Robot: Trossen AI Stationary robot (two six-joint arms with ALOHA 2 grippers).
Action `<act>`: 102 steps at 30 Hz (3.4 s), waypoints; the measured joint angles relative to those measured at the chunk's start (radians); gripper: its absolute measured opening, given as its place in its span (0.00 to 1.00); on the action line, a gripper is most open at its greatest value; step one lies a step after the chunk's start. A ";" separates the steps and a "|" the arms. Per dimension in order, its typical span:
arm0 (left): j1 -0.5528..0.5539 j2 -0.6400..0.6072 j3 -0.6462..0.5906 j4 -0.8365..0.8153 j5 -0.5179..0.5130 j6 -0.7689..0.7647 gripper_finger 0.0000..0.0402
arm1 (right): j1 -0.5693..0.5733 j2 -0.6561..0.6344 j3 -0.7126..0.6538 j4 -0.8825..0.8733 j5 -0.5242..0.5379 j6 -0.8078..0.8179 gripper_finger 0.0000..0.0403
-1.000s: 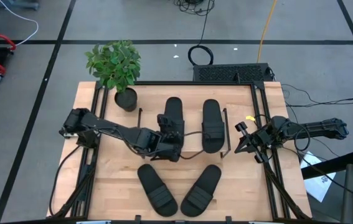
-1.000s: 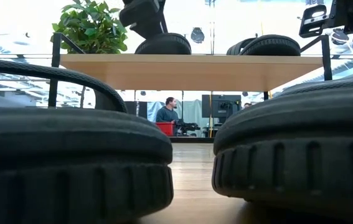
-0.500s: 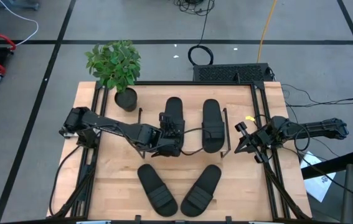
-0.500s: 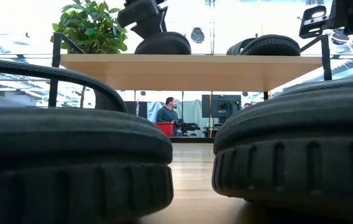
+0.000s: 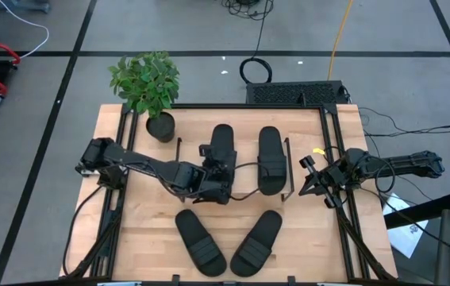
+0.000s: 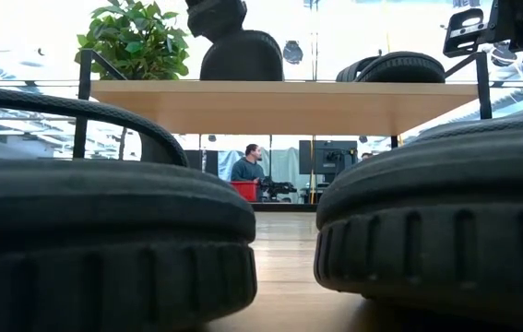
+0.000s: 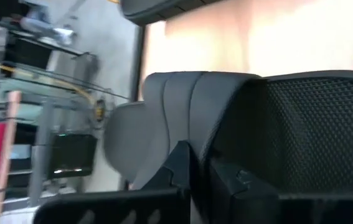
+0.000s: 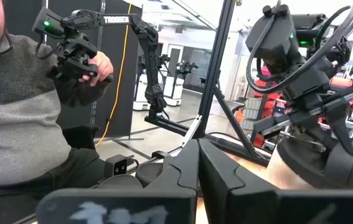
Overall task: Pick and place slides into the shelf
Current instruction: Put the top left black slide on the shelf, then put the right black slide under the shelf
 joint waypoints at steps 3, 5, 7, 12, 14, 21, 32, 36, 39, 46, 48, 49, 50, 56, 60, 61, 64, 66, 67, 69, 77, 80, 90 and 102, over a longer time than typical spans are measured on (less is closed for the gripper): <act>-0.020 0.011 0.000 0.005 -0.087 -0.015 0.01 | 0.000 0.000 0.000 0.000 0.000 0.000 0.00; -0.032 0.013 -0.002 0.007 -0.128 -0.018 0.01 | 0.000 0.000 0.000 0.000 0.000 0.000 0.00; -0.039 0.025 -0.009 0.057 -0.153 -0.007 0.02 | 0.000 0.000 0.000 0.000 0.000 0.000 0.00; -0.071 0.072 -0.035 0.112 -0.228 0.043 0.01 | 0.000 0.003 0.000 0.001 0.000 0.000 0.00; -0.078 0.090 -0.035 0.111 -0.234 0.043 0.02 | 0.000 0.011 0.000 0.011 0.000 0.000 0.00; -0.087 0.114 -0.033 0.117 -0.239 0.015 0.01 | 0.000 0.031 0.000 0.026 0.002 0.000 0.00; -0.093 0.099 -0.023 0.136 -0.109 0.019 0.02 | 0.000 0.037 0.000 0.037 0.002 0.001 0.00; -0.091 0.099 -0.023 0.135 -0.101 -0.001 0.08 | 0.000 0.037 0.000 0.037 0.001 0.001 0.00; -0.091 0.099 -0.023 0.135 -0.080 0.001 0.15 | 0.000 0.037 0.000 0.037 0.002 0.001 0.00; -0.083 0.097 -0.023 0.131 0.006 -0.006 0.36 | 0.000 0.037 0.000 0.037 0.001 0.001 0.00; -0.085 0.089 -0.023 0.126 0.004 0.005 0.43 | 0.000 0.037 0.000 0.037 0.001 0.001 0.00; -0.087 0.082 -0.023 0.124 0.005 0.008 0.45 | 0.000 0.037 0.000 0.037 0.001 0.001 0.00; -0.087 0.077 -0.023 0.124 0.007 0.007 0.48 | 0.000 0.037 0.000 0.037 0.001 0.001 0.00; -0.090 0.002 -0.026 0.122 0.041 0.048 0.60 | 0.000 0.037 0.000 0.036 0.001 0.001 0.00; -0.090 -0.064 -0.026 0.123 0.078 0.104 0.61 | 0.000 0.037 0.000 0.037 0.001 0.001 0.00; -0.093 -0.080 -0.026 0.120 0.081 0.119 0.61 | 0.000 0.037 0.000 0.037 0.001 0.001 0.00; -0.096 -0.131 -0.026 0.112 0.113 0.129 0.57 | 0.000 0.037 0.000 0.035 0.001 0.001 0.00; -0.098 -0.164 -0.025 0.076 0.159 0.124 0.50 | 0.000 0.037 0.000 0.026 0.000 -0.004 0.00; -0.099 -0.174 -0.025 0.052 0.185 0.116 0.45 | 0.000 0.037 0.000 0.021 0.000 -0.011 0.00; -0.099 -0.182 -0.025 0.007 0.225 0.102 0.33 | 0.000 0.037 0.000 0.009 0.000 -0.021 0.00; -0.139 -0.172 -0.032 0.073 0.561 0.255 0.04 | 0.000 0.037 0.000 -0.001 0.000 -0.040 0.00; -0.164 -0.173 -0.053 0.097 0.576 0.352 0.01 | 0.000 0.037 0.000 0.020 0.000 -0.072 0.00; -0.156 -0.421 -0.334 0.322 0.391 0.363 0.00 | 0.000 0.036 0.001 0.048 0.099 -0.028 0.00; -0.173 -0.934 -0.940 0.978 0.506 0.212 0.00 | 0.000 0.036 0.001 -0.002 0.100 -0.059 0.00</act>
